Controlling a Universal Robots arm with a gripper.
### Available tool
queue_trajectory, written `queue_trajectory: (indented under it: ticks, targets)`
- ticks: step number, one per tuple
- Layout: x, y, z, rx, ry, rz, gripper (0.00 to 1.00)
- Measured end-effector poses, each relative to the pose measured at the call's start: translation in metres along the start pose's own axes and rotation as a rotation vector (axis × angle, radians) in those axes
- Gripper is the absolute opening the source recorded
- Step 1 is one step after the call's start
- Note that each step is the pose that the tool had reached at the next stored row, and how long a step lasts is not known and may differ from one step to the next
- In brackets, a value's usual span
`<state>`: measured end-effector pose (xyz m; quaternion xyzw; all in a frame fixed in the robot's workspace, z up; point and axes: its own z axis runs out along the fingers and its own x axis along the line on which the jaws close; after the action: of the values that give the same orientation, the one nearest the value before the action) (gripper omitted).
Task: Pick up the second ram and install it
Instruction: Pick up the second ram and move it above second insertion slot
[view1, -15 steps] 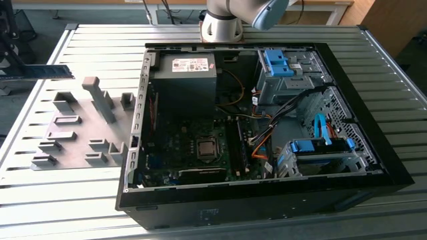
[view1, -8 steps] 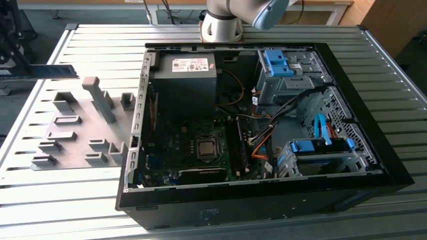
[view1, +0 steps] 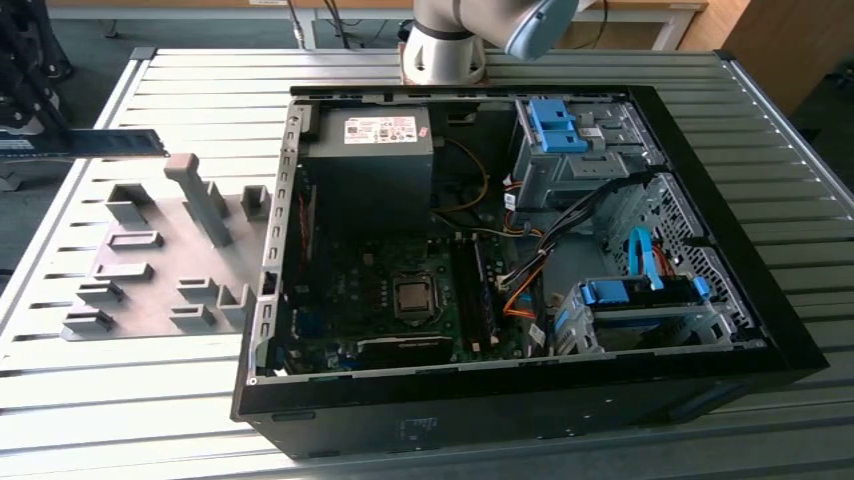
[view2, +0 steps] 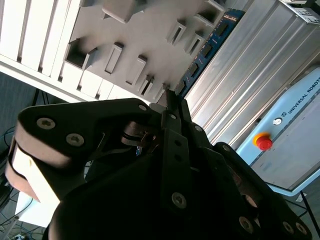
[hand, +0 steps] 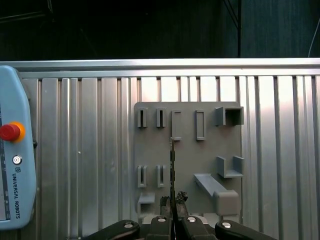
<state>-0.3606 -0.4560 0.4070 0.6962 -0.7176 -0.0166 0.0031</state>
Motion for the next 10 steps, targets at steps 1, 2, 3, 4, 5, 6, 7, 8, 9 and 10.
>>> queue_trajectory:
  ticks: [1, 2, 3, 4, 5, 6, 7, 8, 9, 10]
  targets:
    - [0.0, -0.001, -0.0001, 0.0, 0.0, 0.0, 0.14]
    - [0.0, -0.002, -0.0001, 0.0, 0.0, 0.0, 0.14]
    - [-0.0001, -0.0029, -0.0001, -0.0001, 0.0, 0.0, 0.14]
    - [-0.0001, -0.0039, -0.0001, 0.0, 0.0, 0.0, 0.14]
    - [-0.0001, -0.0048, -0.0002, 0.0, 0.0, 0.0, 0.14]
    - [-0.0002, -0.0057, -0.0002, 0.0, 0.0, 0.0, 0.14]
    - [-0.0002, -0.0066, -0.0002, 0.0, 0.0, 0.0, 0.14]
    - [-0.0002, -0.0075, -0.0002, 0.0, 0.0, 0.0, 0.14]
    - [-0.0002, -0.0084, -0.0002, 0.0, 0.0, 0.0, 0.14]
    - [-0.0003, -0.0093, -0.0003, 0.0, 0.0, 0.0, 0.14]
